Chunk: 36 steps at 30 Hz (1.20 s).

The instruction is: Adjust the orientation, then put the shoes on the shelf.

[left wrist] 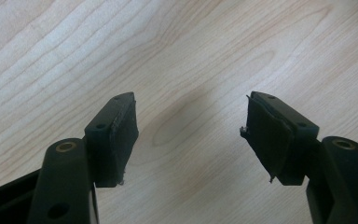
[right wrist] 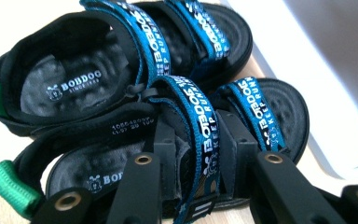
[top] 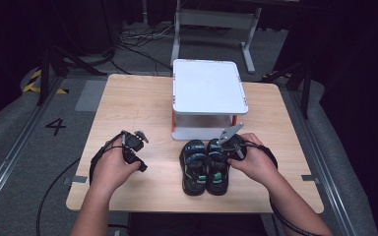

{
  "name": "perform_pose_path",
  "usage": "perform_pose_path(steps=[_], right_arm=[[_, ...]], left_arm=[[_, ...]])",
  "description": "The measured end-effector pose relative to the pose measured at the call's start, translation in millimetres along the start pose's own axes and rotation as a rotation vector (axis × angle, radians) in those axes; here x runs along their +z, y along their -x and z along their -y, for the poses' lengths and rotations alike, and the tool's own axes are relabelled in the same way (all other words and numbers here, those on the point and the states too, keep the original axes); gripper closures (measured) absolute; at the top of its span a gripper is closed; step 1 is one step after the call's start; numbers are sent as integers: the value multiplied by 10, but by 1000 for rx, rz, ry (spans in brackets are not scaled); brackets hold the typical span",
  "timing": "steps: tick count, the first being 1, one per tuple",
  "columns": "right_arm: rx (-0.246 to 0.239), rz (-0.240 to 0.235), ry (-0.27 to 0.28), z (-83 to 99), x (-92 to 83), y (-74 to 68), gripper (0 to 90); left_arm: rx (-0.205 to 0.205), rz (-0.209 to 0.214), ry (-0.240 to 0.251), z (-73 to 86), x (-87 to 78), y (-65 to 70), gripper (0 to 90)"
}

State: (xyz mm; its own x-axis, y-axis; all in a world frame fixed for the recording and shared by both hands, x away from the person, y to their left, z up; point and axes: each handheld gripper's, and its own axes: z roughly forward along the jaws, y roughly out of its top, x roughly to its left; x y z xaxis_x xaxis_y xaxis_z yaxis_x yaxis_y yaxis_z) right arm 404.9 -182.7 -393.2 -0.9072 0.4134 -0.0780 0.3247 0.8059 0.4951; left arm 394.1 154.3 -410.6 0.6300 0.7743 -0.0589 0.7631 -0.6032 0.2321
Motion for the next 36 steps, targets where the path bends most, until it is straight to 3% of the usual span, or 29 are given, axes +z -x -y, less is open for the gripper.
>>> perform_pose_path(steps=[3, 5, 7, 9, 13, 15, 19, 20, 21, 22, 28, 30, 31, 36], right_arm=[[34, -35, -19, 30, 17, 42, 700], [50, -30, -41, 41, 31, 67, 683], [90, -45, -31, 27, 30, 57, 602], [77, -20, -32, 14, 18, 24, 502], [75, 25, -20, -14, -132, -55, 441], [120, 35, 8, -39, -248, -123, 426], [257, -10, 29, -95, -373, -273, 416], [257, -10, 29, -95, -373, -273, 416], [312, -27, 34, -141, -405, -344, 413], [321, -30, 36, -164, -412, -372, 407], [340, 14, -3, -238, -336, -495, 386], [385, 55, -31, -234, -274, -513, 334], [401, 81, -52, -226, -238, -518, 351], [465, 82, -93, -217, -113, -540, 348]], left_arm=[[-2, 11, 0, -28, -1, -2, 346], [4, 8, 4, -56, -16, -9, 346], [2, 14, 5, -76, -28, -11, 343], [4, 14, 8, -108, -35, -15, 342], [13, 16, 14, -174, -35, -17, 341], [15, 17, 6, -194, -32, -11, 340], [17, 21, 7, -209, -29, -8, 337], [17, 21, 7, -209, -29, -8, 337], [22, 19, 7, -207, -41, -10, 337], [23, 22, 7, -205, -47, -12, 337], [18, 20, 19, -195, -79, -22, 337], [15, 19, 20, -194, -82, -23, 337], [19, 17, 22, -194, -85, -22, 337], [24, 20, 20, -191, -83, 6, 337]])
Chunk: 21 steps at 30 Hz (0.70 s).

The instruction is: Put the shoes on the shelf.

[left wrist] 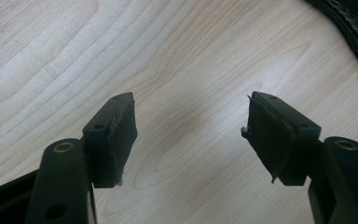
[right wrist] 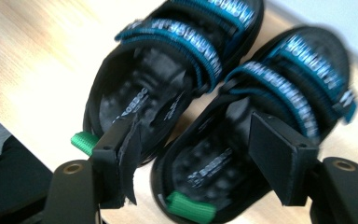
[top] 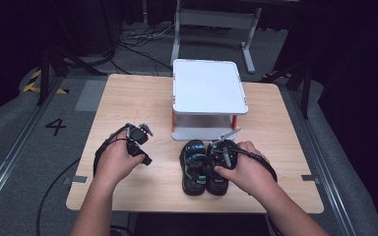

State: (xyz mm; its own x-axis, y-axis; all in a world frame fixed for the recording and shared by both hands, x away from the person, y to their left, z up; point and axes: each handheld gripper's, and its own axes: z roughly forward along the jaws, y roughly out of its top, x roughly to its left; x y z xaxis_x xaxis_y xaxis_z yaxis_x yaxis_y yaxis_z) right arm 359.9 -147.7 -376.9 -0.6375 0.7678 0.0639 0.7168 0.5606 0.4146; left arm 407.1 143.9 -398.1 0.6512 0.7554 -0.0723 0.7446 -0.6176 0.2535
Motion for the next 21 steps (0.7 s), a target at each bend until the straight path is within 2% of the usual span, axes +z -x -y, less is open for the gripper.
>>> perform_pose_path(steps=[4, 8, 10, 11, 12, 14, 18, 21], right_arm=[[60, -10, -18, -10, 82, -31, 335], [83, 5, -43, -20, 193, -26, 329], [91, -5, -56, -25, 280, -32, 348], [92, -8, -63, -28, 303, -36, 374], [74, -20, -81, -32, 329, -32, 445], [32, -4, -103, -39, 332, -19, 571], [19, -4, -121, -56, 325, -19, 672], [25, 25, -139, -76, 327, -43, 726]], left_arm=[[2, -4, -3, 10, 9, 0, 336], [-2, -7, -7, 22, 13, 17, 337], [-1, -2, -7, 26, 16, 23, 338], [1, -2, -7, 29, 21, 20, 338], [4, -2, -11, 30, 23, 17, 337], [0, -1, -12, 36, 30, 16, 337], [-2, 1, -14, 38, 39, 15, 337], [-1, 3, -10, 39, 37, 17, 340]])
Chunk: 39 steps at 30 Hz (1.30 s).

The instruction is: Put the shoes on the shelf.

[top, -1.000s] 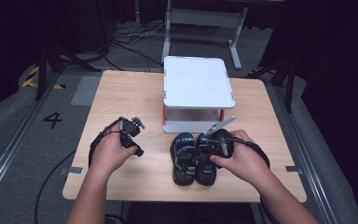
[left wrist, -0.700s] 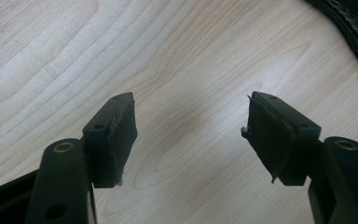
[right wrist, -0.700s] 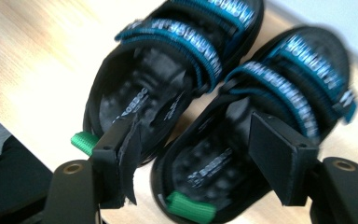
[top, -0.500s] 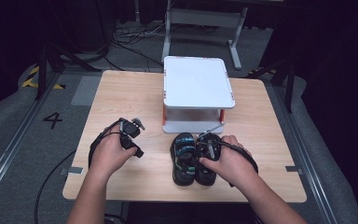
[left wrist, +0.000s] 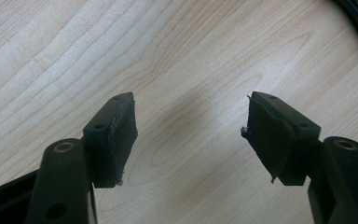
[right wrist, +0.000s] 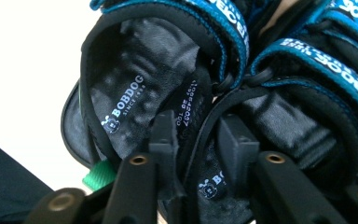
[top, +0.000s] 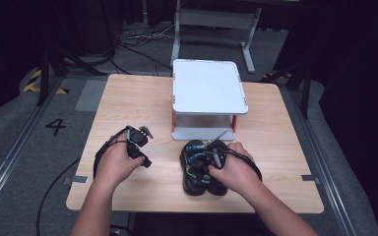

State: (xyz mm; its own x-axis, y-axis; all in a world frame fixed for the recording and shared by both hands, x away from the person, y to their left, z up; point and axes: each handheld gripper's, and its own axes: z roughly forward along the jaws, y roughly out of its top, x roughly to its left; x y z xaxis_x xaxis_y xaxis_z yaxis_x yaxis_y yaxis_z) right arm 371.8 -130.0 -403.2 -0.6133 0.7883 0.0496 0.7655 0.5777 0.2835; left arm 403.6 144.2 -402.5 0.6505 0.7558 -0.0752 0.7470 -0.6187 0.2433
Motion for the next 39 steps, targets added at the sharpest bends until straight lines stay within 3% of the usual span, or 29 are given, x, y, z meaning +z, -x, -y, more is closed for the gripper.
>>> perform_pose_path(steps=[6, 11, 15, 18, 19, 20, 25, 31, 39], right_arm=[[52, 15, 23, 19, -9, 54, 817], [96, 5, 48, -8, -100, 126, 827], [93, 8, 60, -24, -148, 144, 828], [108, 6, 103, -65, -227, 202, 828], [117, 5, 143, -112, -288, 255, 828], [117, 5, 143, -112, -288, 255, 828], [170, 12, 226, -328, -390, 451, 827], [217, 44, 254, -565, -342, 628, 827], [261, 75, 311, -824, -107, 682, 827]], left_arm=[[-2, -2, 4, 1, -3, -6, 340], [4, 3, 11, 5, -24, 2, 341], [1, -3, 16, 35, -51, -3, 341], [-12, -8, 19, 78, -67, -10, 341], [-15, -17, 18, 104, -75, -16, 341], [-15, -17, 18, 104, -75, -16, 341], [-36, -17, 18, 178, -82, -41, 342], [-34, -25, 17, 196, -96, -57, 342], [-34, -10, 26, 177, -107, -58, 342]])
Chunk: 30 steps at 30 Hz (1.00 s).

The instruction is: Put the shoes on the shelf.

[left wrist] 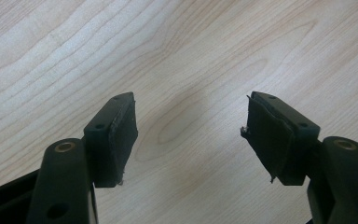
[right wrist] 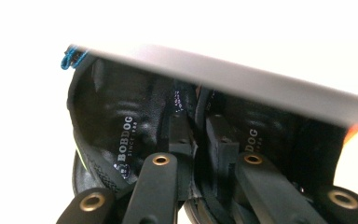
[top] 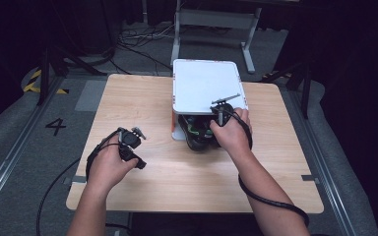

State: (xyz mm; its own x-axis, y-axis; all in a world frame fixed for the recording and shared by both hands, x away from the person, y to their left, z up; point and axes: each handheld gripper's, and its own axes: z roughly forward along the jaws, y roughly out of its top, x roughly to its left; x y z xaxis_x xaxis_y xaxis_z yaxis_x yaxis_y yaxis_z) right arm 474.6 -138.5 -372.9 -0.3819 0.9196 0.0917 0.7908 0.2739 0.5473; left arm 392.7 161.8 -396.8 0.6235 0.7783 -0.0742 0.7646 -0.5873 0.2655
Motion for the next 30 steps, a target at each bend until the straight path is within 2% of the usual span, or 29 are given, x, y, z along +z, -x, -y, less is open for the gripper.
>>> perform_pose_path(steps=[4, 5, 8, 10, 13, 15, 21, 22, 23, 25, 27, 28, 30], right_arm=[[31, 20, 22, -33, 97, -6, 828], [48, 50, 46, -41, 134, -19, 829], [71, 66, 49, -55, 183, -23, 831], [80, 80, 72, -64, 215, -21, 832], [105, 76, 137, -48, 268, -17, 838], [119, 75, 141, -41, 311, -11, 841], [80, 109, 127, -58, 327, -74, 841], [71, 93, 164, -42, 313, -78, 812], [78, 65, 189, -31, 302, -84, 711], [92, -37, 208, -12, 293, -100, 639], [56, -12, 223, -1, 267, -99, 613], [52, -18, 228, 0, 241, -81, 597], [59, -50, 222, 10, 170, -64, 566]], left_arm=[[-2, 5, 6, -4, -2, -11, 342], [6, 5, 5, -15, -3, -16, 342], [8, 7, 2, -28, 4, -11, 342], [13, 12, 0, -46, 13, 0, 342], [17, 7, 0, -59, 20, 1, 342], [13, 8, -2, -63, 29, -6, 341], [17, 15, -3, -78, 35, -6, 342], [14, 18, -3, -78, 38, -2, 342], [14, 14, -3, -81, 40, 0, 341], [23, 16, -5, -91, 44, -1, 341], [30, 8, -6, -101, 45, 12, 342], [26, 21, -2, -106, 49, 20, 342], [32, 19, -2, -122, 51, 29, 341]])
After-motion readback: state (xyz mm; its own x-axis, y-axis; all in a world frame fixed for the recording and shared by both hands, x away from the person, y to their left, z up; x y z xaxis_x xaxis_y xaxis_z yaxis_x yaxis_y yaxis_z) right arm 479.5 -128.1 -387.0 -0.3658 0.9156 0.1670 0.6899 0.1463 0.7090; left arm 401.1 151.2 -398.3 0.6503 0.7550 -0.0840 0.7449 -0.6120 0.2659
